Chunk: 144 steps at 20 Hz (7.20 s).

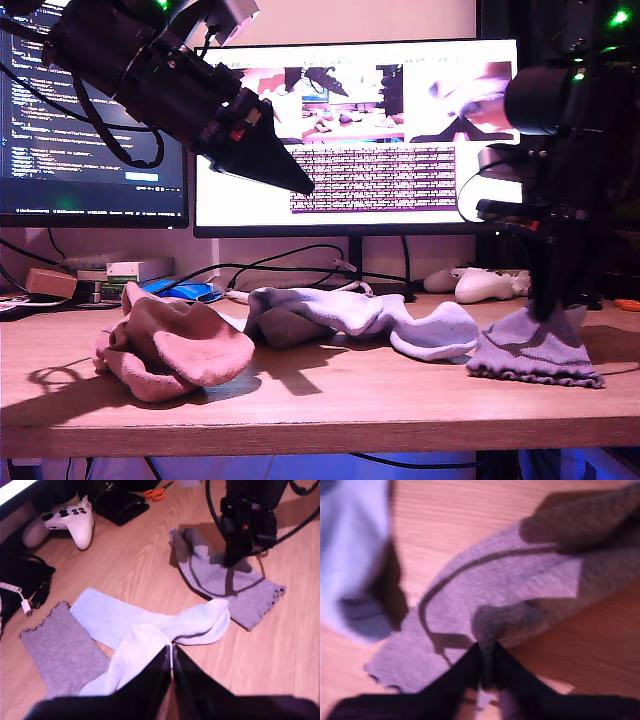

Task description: Pair up the socks based on colour and pattern, by placing them on top of one another

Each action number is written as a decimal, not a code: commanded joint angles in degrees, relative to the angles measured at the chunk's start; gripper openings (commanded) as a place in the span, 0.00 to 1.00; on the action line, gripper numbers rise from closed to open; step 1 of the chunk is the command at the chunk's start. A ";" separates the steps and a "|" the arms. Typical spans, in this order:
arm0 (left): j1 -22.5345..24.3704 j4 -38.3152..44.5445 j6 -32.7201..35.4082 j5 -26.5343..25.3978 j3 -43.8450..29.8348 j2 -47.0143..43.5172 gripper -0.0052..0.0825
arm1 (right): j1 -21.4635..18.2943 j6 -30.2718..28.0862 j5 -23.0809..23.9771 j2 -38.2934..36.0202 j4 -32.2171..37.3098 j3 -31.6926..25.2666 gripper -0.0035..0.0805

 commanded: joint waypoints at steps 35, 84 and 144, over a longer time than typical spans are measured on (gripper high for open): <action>1.18 0.59 -1.68 -3.02 0.02 0.66 0.05 | 3.91 1.55 -8.13 8.74 2.69 1.31 0.03; 10.21 -29.44 -16.92 -7.48 45.03 40.87 0.50 | 13.22 -5.97 -9.51 -5.11 -11.45 9.81 0.03; 6.64 -56.28 -39.34 31.36 92.37 41.13 0.04 | 2.97 0.07 -30.88 -4.96 24.98 9.81 0.48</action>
